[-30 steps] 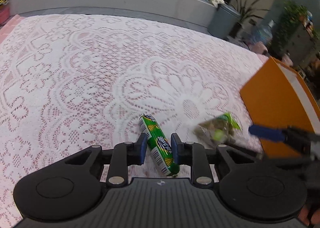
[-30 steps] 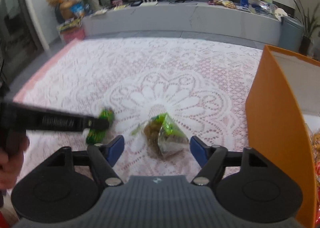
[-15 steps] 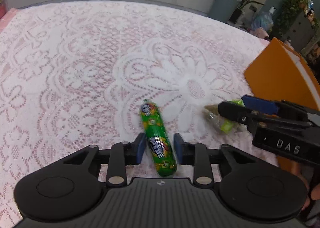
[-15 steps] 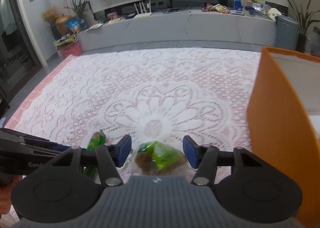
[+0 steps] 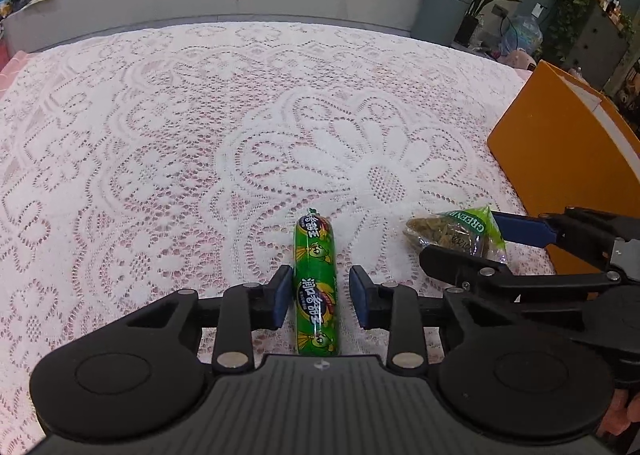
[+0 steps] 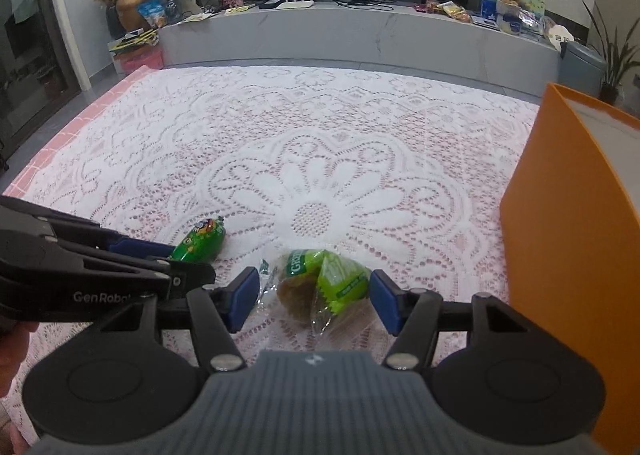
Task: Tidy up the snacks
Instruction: 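Carry both snacks into the orange box and open both tools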
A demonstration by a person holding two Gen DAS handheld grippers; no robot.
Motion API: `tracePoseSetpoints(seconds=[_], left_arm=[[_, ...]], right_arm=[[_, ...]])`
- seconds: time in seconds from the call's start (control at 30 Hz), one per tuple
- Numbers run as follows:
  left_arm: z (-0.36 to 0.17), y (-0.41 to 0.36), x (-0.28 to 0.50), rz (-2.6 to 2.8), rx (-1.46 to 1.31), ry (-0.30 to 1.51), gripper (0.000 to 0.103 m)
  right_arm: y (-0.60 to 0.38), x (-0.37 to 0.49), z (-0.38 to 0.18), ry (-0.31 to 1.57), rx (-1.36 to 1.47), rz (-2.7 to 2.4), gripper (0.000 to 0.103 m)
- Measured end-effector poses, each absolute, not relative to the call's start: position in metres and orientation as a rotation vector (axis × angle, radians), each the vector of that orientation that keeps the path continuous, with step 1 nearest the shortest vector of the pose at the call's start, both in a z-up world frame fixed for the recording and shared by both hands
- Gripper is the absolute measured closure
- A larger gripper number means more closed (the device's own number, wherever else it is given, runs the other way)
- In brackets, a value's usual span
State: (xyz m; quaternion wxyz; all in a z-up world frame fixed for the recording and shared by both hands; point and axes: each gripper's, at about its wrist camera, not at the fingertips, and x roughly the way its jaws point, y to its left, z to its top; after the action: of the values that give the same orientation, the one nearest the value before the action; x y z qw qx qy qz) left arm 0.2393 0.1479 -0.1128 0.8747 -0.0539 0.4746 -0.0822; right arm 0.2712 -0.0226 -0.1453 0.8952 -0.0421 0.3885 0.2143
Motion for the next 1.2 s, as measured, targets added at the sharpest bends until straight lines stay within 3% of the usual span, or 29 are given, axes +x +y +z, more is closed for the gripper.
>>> tracePoseSetpoints(seconds=[0.4,0.47,1.2], left_arm=[[-0.116,0.126,0.235,-0.149,0.083,0.963,0.068],[-0.115,0.126,0.235,-0.147,0.073,0.961,0.077],[-0.069,0.123,0.188,-0.144,-0.067,0.917,0.078]], right_arm=[[-0.012,0.264,-0.147,0.782,-0.224,0.429,0.055],[-0.011,0.263,-0.147,0.775,-0.235,0.423,0.057],[-0.026,0.213,-0.102,0.73,-0.173,0.439,0.065]])
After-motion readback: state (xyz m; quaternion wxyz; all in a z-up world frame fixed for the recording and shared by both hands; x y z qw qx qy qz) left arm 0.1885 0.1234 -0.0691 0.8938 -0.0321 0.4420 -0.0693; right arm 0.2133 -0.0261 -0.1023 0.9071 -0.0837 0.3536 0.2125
